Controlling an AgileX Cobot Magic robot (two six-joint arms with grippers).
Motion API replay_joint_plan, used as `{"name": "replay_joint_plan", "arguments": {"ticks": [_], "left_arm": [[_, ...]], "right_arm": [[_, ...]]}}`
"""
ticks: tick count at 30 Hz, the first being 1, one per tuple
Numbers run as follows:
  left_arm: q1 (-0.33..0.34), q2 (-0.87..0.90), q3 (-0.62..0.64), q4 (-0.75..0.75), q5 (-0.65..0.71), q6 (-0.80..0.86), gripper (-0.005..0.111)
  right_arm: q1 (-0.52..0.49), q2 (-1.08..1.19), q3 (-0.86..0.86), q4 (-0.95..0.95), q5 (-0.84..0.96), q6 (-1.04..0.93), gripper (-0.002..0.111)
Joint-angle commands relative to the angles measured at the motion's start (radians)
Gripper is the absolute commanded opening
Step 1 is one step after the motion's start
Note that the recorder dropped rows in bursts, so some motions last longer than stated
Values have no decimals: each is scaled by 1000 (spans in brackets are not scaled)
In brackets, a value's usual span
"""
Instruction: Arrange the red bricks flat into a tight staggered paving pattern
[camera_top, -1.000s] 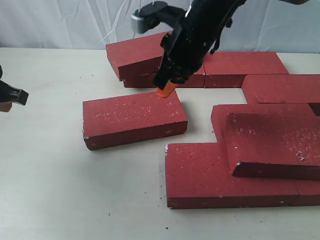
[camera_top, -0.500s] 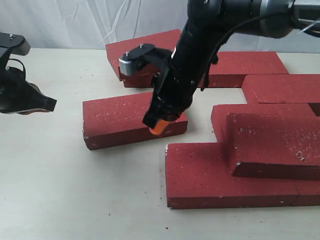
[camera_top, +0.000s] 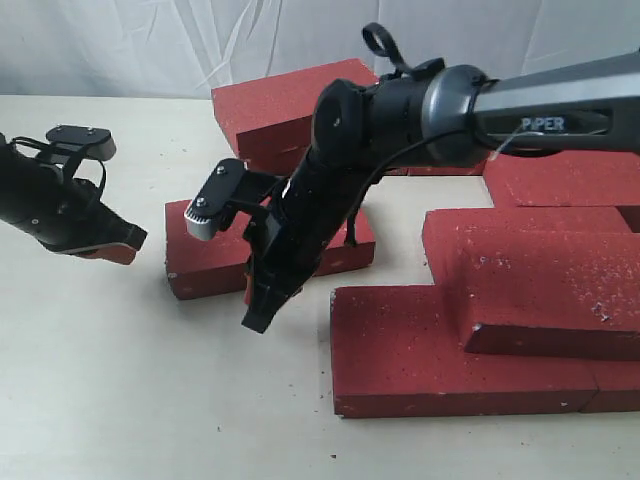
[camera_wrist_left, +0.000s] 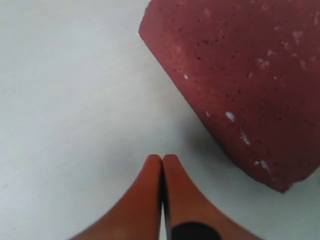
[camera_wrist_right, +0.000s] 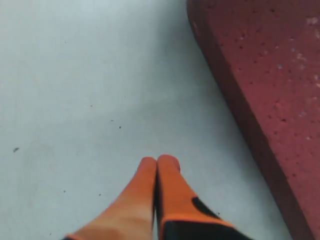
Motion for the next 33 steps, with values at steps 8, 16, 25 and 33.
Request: {"name": "replay_joint_plan", "arguments": {"ticks": [8,16,25,33], "left_arm": [[-95,26,-23,-36,-54,29,0],[-102,28,-23,-43,-114,29,0],[-102,82,-23,-43,-257,29,0],[-102,83,-31,-71,-265,29,0]], "right_arm": [[0,77,-26,-83,-124,-8,0],[0,103,-26,-90,-243,-8,0],[0,103,-26,-90,-325,19,0],[-11,103,-26,-195,-359,83,0]]}}
